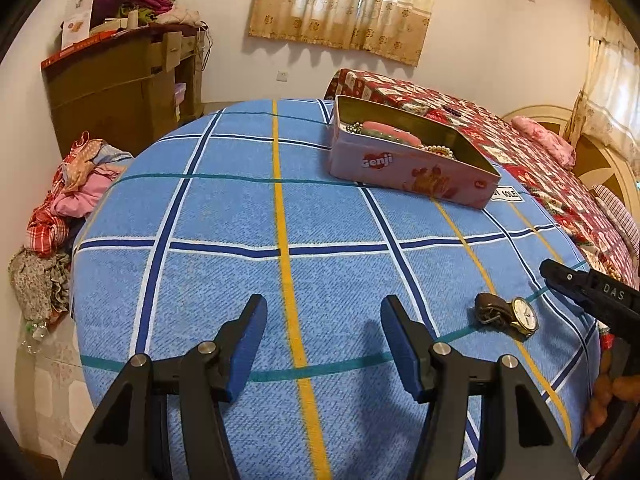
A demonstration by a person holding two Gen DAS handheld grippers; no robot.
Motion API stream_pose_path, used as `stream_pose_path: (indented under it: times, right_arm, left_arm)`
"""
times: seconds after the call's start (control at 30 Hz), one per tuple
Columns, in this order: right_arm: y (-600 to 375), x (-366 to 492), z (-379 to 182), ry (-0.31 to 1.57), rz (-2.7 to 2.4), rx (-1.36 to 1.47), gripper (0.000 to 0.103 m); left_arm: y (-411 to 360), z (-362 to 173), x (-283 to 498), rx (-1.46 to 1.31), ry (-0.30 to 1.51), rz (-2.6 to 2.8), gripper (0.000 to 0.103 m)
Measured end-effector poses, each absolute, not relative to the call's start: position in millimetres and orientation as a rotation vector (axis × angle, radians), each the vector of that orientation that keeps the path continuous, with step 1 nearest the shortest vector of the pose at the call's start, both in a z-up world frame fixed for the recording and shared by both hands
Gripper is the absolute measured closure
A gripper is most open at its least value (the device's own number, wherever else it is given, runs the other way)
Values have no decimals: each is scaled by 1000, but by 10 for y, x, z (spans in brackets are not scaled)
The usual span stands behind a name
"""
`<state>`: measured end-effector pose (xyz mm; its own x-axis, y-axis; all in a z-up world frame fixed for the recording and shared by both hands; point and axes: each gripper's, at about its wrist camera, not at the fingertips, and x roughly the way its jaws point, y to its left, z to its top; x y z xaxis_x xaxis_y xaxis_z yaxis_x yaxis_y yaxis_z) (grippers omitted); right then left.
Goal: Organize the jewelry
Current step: 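Move both open grippers back to the gold wristwatch and small ring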
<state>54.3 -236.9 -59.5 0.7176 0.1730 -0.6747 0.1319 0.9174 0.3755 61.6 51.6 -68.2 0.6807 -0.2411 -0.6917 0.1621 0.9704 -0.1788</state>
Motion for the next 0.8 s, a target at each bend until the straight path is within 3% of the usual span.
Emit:
stream_pose_path:
  times: [0.13, 0.2, 0.27, 0.6, 0.67, 0.73, 0.77, 0.8]
  right_arm:
    - [-2201, 439, -522, 764, 123, 326, 65]
    - [-2099, 410, -475, 760, 182, 276, 44]
    - [-1967, 395, -403, 757, 258, 217, 35]
    - [-1523, 543, -627, 893, 416, -90, 34]
    - [-1469, 528, -649, 885, 403, -147, 36]
    - [-1414, 500, -660, 870, 374, -192, 46]
    - [-1419, 503, -657, 869, 375, -180, 60]
    - [-1432, 501, -652, 867, 367, -172, 65]
  left_arm:
    - [528, -689, 607, -111, 793, -229, 43]
    - [538, -687, 607, -120, 793, -237, 41]
    - [550, -690, 607, -135, 792, -245, 41]
    - [510, -657, 417, -58, 779, -377, 40]
    - [475, -638, 365, -50, 784, -450, 40]
    - [407, -629, 324, -26, 789, -509, 40]
    - [357, -623, 307, -5, 790, -530, 40]
    - [299, -617, 283, 19, 789, -547, 40]
